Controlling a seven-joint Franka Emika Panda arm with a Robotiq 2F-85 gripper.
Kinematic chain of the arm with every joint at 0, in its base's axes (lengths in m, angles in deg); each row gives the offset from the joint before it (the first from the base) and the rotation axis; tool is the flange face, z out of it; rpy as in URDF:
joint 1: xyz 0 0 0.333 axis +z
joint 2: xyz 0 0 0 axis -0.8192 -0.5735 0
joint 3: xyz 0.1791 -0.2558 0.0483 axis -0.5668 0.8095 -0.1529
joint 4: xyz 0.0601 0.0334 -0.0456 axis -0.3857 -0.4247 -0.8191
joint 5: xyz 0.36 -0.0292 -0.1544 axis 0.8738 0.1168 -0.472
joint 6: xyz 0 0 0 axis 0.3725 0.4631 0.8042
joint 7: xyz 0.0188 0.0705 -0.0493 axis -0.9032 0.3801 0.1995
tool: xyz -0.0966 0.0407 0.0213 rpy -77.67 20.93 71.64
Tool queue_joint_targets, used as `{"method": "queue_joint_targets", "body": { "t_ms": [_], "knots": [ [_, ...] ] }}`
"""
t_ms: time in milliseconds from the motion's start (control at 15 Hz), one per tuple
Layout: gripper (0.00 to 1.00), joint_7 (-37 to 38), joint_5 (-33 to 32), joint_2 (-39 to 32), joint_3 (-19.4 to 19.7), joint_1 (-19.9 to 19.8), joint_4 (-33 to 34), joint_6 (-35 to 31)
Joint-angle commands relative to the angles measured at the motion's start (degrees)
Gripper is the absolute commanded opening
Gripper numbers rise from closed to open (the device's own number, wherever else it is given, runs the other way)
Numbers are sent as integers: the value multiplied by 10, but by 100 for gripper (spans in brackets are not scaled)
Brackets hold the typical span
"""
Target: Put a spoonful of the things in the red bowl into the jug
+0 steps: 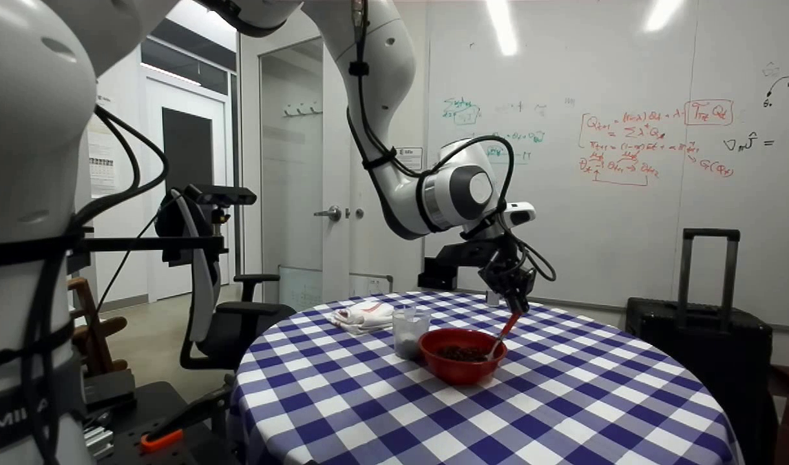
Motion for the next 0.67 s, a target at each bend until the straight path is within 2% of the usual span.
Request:
{"method": "queue_joint_targets", "body": {
  "t_ms": [0, 600],
  "knots": [
    [5, -48, 20, -1, -35, -49, 13, 7],
    [5, -140, 73, 11, -158, -145, 41, 72]
  ]
}}
